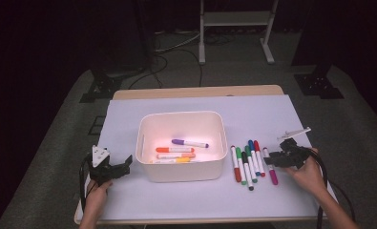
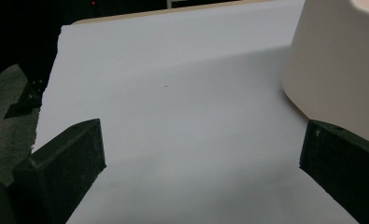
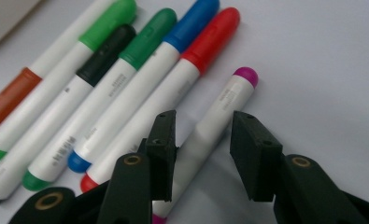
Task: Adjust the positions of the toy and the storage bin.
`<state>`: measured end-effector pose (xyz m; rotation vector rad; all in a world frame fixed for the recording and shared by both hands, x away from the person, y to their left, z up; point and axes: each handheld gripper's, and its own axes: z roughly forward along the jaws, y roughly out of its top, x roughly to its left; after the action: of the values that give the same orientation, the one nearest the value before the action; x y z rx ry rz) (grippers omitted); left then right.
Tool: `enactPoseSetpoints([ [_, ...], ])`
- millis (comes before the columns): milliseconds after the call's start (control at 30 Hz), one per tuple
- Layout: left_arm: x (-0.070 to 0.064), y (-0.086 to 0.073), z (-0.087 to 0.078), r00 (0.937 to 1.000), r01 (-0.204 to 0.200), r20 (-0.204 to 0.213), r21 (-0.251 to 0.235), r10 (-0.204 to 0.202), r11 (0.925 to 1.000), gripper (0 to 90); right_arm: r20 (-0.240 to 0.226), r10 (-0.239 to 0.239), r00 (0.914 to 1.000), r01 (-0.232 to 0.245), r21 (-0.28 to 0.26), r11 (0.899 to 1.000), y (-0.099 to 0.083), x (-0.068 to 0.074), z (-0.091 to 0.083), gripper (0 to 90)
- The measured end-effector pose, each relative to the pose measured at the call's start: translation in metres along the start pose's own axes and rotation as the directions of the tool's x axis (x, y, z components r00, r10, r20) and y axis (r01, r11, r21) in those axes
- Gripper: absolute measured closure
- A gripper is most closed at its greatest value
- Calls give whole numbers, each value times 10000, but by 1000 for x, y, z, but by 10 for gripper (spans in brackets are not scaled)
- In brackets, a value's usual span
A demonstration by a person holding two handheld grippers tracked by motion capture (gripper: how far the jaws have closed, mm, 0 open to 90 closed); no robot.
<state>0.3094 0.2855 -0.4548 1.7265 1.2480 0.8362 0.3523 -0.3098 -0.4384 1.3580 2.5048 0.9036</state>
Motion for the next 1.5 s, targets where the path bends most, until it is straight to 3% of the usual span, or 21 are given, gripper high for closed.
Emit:
enactPoseSetpoints([
  [333, 0, 0, 0, 10000, -29, -14, 16, 29, 10000, 0, 826, 193, 9964, -190, -41, 9998, -22, -11, -17, 665],
  [533, 0, 0, 0, 10000, -39, -22, 25, 39, 10000, 0, 1086, 228, 9938, -217, -113, 9997, -27, -13, -19, 750],
  [667, 0, 0, 0, 10000, -24, -26, 12, 24, 10000, 0, 1021, 282, 9944, -281, -30, 9996, -25, -14, -20, 756],
  [833, 0, 0, 0, 10000, -29, -30, 32, 29, 10000, 0, 626, 309, 9976, -306, -59, 9995, -22, -11, -24, 756],
  [1167, 0, 0, 0, 10000, -23, -22, 11, 23, 10000, 0, -462, -170, 9988, 115, -1165, 9931, 11, 16, -60, 757],
  [1500, 0, 0, 0, 10000, -47, -12, -5, 47, 10000, 0, -1359, -1311, 9820, 1050, -1845, 9772, 64, 57, -93, 756],
])
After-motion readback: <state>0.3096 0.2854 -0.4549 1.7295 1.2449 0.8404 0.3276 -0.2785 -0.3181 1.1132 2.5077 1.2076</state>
